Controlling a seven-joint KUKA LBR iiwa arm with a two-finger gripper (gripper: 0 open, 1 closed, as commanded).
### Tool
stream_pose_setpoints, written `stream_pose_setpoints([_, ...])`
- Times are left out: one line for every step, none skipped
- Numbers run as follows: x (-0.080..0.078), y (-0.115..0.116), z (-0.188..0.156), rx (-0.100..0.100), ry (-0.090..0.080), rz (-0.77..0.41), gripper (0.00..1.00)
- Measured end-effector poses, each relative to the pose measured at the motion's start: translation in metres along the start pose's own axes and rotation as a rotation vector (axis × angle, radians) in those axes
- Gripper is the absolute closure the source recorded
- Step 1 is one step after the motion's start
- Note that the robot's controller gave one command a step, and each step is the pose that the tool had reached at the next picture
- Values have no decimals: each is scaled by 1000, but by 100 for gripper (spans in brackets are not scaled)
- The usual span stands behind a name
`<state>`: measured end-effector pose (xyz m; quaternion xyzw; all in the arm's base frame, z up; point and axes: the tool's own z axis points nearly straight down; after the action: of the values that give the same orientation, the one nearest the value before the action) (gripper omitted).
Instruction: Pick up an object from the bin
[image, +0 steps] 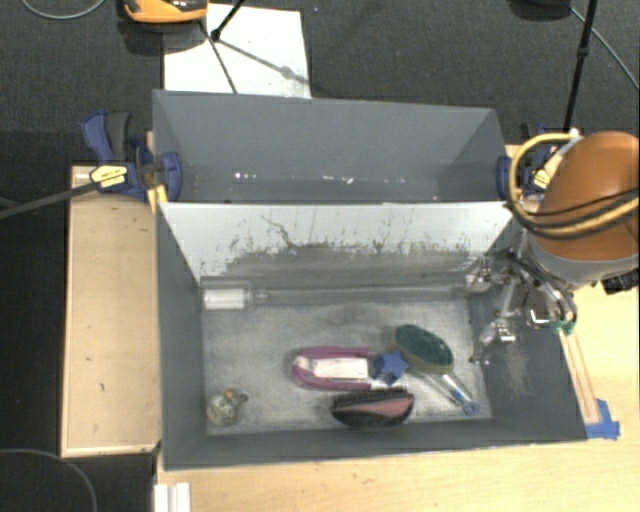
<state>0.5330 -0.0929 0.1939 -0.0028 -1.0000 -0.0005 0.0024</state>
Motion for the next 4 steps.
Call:
stream_pose_setpoints([-21, 34, 71, -2, -2, -82, 0])
stream_pose_setpoints([47, 70, 122, 1, -18, -126, 0])
stream_pose_setpoints([45, 68, 120, 3, -19, -128, 100])
stream_pose_setpoints([48, 68, 121, 2, -10, -130, 0])
